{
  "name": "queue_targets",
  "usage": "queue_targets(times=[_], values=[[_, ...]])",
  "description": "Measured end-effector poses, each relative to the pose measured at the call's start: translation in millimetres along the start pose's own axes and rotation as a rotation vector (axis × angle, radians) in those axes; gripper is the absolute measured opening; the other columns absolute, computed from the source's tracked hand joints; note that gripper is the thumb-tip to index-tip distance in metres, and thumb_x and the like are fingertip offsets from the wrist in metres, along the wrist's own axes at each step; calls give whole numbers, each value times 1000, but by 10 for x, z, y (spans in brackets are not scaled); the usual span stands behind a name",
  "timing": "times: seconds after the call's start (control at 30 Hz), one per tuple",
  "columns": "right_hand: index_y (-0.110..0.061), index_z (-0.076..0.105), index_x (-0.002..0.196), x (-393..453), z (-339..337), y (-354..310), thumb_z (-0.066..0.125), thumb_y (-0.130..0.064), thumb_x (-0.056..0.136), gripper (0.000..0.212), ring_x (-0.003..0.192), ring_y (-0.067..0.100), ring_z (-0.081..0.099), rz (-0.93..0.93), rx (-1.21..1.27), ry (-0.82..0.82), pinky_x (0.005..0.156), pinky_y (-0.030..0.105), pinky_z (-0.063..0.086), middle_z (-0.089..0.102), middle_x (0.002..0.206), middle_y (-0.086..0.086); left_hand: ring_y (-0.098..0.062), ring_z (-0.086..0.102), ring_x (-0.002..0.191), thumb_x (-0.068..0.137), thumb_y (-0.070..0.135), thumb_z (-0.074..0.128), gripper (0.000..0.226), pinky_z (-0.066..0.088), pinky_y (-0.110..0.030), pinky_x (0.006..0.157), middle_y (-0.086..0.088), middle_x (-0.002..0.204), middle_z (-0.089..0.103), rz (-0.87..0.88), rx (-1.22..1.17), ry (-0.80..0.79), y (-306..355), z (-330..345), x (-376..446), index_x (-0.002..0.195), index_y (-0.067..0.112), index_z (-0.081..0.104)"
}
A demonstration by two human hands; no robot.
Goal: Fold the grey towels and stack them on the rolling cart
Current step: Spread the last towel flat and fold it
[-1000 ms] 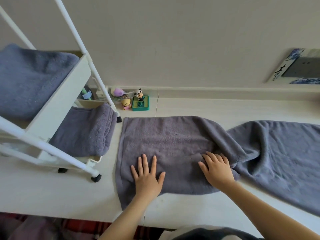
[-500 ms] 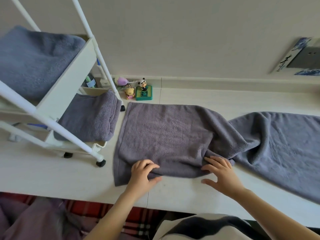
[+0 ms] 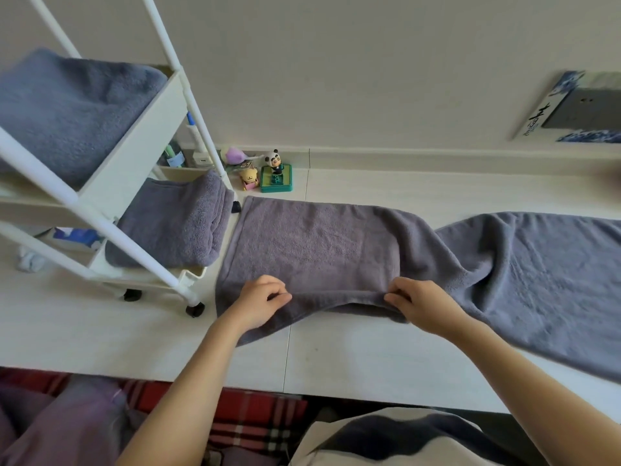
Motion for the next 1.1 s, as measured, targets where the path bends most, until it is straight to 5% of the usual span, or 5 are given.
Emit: queue_targets(times=[0.17, 0.3, 0.5, 0.63, 1.1], values=[[-16, 63, 88, -30, 378, -13, 47, -35, 96, 26, 73, 13, 58, 58, -53, -325, 75, 27, 48, 65, 84, -2, -8, 34, 124, 95, 47, 44, 37, -11, -38, 117, 8, 121, 46, -85, 220, -194, -48, 173, -101, 91, 21, 69], [-29, 64, 113, 34, 465, 27, 44, -37, 96, 28, 107, 19, 54, -11, -207, -60, 92, 31, 42, 60, 111, -4, -23, 15, 143, 95, 49, 43, 37, -8, -39, 117, -2, 150, 28, -50, 199, -158, 33, 382, -101, 122, 29, 57], [-45, 5, 147, 5, 813, 352, -25, -85, 56, 104, 145, 24, -6, 104, -318, -188, 116, 45, -4, -7, 158, -13, -28, -26, 141, 88, 69, 15, 74, -18, -52, 111, -7, 154, -27, -63, 465, -157, 5, 789, -121, 148, 35, -11], [-51, -9, 143, 155, 754, 569, -40, -80, 43, 109, 145, 25, -14, 137, -361, -152, 115, 49, -9, -15, 156, -15, -29, -23, 143, 67, 76, -25, 86, -17, -53, 113, -7, 156, -23, -44, 542, -46, 16, 852, -148, 142, 34, -23], [-39, -8, 147, 341, 700, 586, -30, -80, 57, 102, 145, 25, -11, 187, -395, -65, 117, 43, -5, -11, 158, 3, -36, 2, 145, 87, 62, 8, 71, -10, -56, 112, -11, 159, 6, -118, 506, 61, 41, 777, 58, 148, 26, 2]])
Point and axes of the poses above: each hand's wrist, its own x-axis towards the middle knuckle, its own z-axis out of the palm, y = z × x, the point moved 8 cm from there along x, towards the middle knuckle
